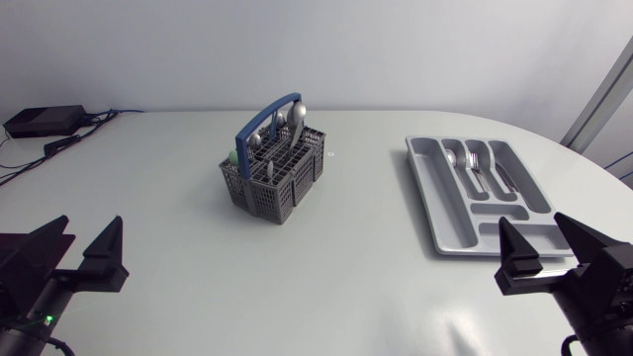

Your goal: Unload the cutlery basket into the drawer organizer.

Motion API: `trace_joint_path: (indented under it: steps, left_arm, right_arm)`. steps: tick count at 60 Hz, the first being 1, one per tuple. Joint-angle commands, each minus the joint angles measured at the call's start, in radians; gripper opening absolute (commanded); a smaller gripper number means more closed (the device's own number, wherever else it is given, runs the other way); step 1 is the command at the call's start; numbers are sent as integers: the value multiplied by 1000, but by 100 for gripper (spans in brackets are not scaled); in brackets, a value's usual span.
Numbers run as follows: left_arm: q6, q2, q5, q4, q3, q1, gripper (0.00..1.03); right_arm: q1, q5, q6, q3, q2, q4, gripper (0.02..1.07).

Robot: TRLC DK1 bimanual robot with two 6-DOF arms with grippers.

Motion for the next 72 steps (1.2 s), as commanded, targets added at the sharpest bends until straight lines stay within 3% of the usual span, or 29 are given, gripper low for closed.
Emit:
trace_joint_path:
  steps: [1,34,49,64,72]
  left_arm:
    - [2,-9,-1,-2,-15,-5,99]
    - [2,-10,-1,37,-17,-2,99]
    - [0,4,-3,35,85,-2,97]
    - [-24,458,-4,60,344,-33,97]
    - [-75,646,-59,12,474,-148,97]
  right_arm:
    - [7,9,15,-21,-5,-4,104]
    - [14,7,15,-23,-8,1,104]
    - [97,38,14,42,13,44,103]
    - [169,70,14,177,352,174,103]
    - [223,94,15,272,530,175,103]
